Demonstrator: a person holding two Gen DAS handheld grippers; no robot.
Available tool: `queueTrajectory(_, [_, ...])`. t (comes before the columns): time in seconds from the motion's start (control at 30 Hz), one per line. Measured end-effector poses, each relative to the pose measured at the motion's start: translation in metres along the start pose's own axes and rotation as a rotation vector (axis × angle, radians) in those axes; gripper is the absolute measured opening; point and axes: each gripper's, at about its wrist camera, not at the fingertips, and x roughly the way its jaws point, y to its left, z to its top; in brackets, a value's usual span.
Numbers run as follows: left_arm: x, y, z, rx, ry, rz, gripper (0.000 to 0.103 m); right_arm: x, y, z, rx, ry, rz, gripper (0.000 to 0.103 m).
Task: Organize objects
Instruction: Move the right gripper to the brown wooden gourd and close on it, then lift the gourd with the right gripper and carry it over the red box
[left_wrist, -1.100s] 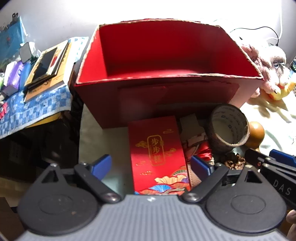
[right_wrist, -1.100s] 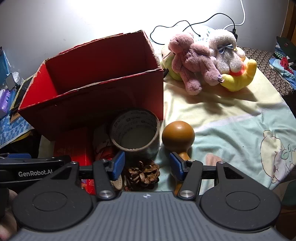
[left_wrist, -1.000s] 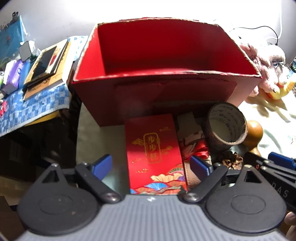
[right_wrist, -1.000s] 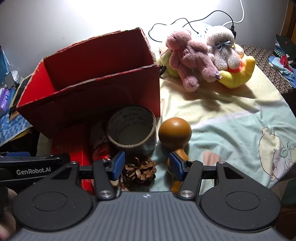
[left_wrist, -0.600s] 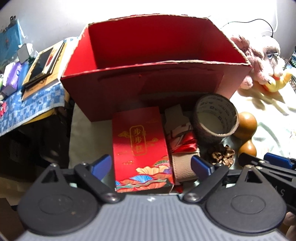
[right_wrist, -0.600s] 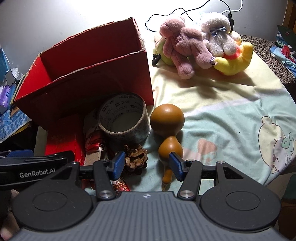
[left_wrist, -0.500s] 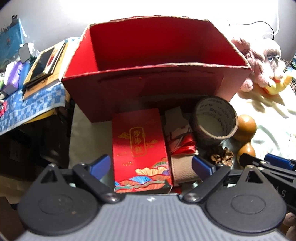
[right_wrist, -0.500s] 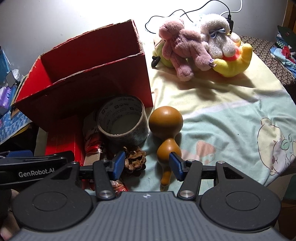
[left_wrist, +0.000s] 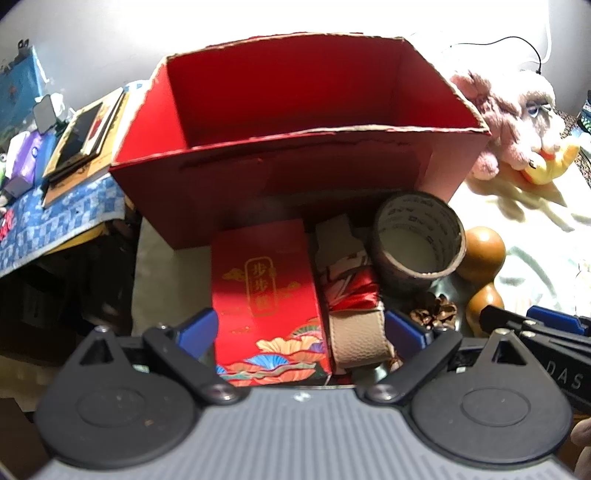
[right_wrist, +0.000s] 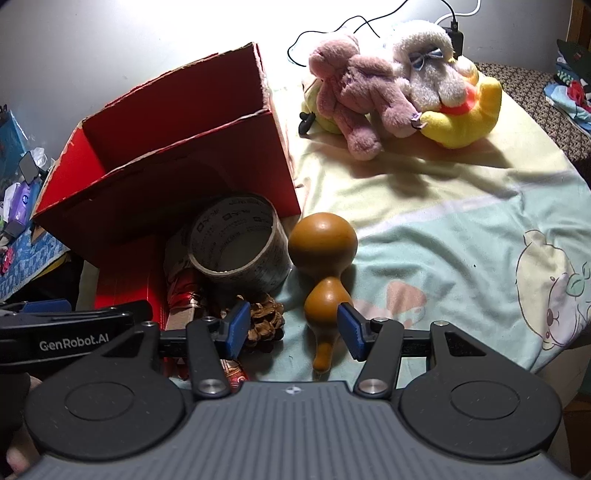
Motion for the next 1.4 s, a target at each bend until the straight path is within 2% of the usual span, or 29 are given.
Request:
queueTrajectory(0.23, [0.003, -0.008, 0.003, 0.02, 0.001, 0.003, 0.096, 0.004, -0.012, 0.004, 0.027, 0.01, 0.036, 0.053])
queueTrajectory(0.37, [0.002, -0.011, 0.006, 0.037, -0.012, -0.038, 0.092, 0.008, -0.017, 0.007, 0.02, 0.021, 0.072, 0.047])
queueTrajectory(0.47, [-0.005, -0.012, 0.004, 0.07, -0.066, -0.127, 0.089, 0.01, -0.025, 0.01, 0.003, 0.025, 0.1, 0.04])
queueTrajectory(0.6, [-0.021, -0.014, -0.003, 0.112, -0.156, -0.316, 0.089, 0.018, -0.046, 0.016, 0.028, 0.04, 0.158, 0.032])
queueTrajectory(0.7, [-0.03, -0.031, -0.004, 0.185, -0.195, -0.402, 0.089, 0.026, -0.056, 0.025, 0.032, 0.066, 0.2, 0.027])
queueTrajectory(0.83, [-0.024, -0.056, -0.002, 0.234, -0.142, -0.523, 0.089, 0.035, -0.061, 0.035, -0.016, 0.103, 0.24, 0.024])
queueTrajectory(0.97, [-0.015, -0.071, 0.002, 0.189, -0.068, -0.61, 0.081, 0.047, -0.069, 0.044, -0.044, 0.168, 0.287, 0.024])
queueTrajectory(1.07, [-0.005, -0.085, 0.006, 0.178, -0.033, -0.623, 0.078, 0.056, -0.076, 0.05, -0.054, 0.215, 0.329, 0.025])
queueTrajectory(1.23, [0.013, -0.1, 0.008, 0.147, 0.013, -0.579, 0.076, 0.07, -0.086, 0.056, -0.069, 0.295, 0.396, 0.026])
queueTrajectory(1.3, [0.03, -0.108, 0.009, 0.14, 0.044, -0.558, 0.065, 0.076, -0.087, 0.06, -0.077, 0.315, 0.405, 0.026])
queueTrajectory(1.4, [0.043, -0.113, 0.007, 0.117, 0.068, -0.52, 0.063, 0.085, -0.089, 0.062, -0.083, 0.345, 0.415, 0.027])
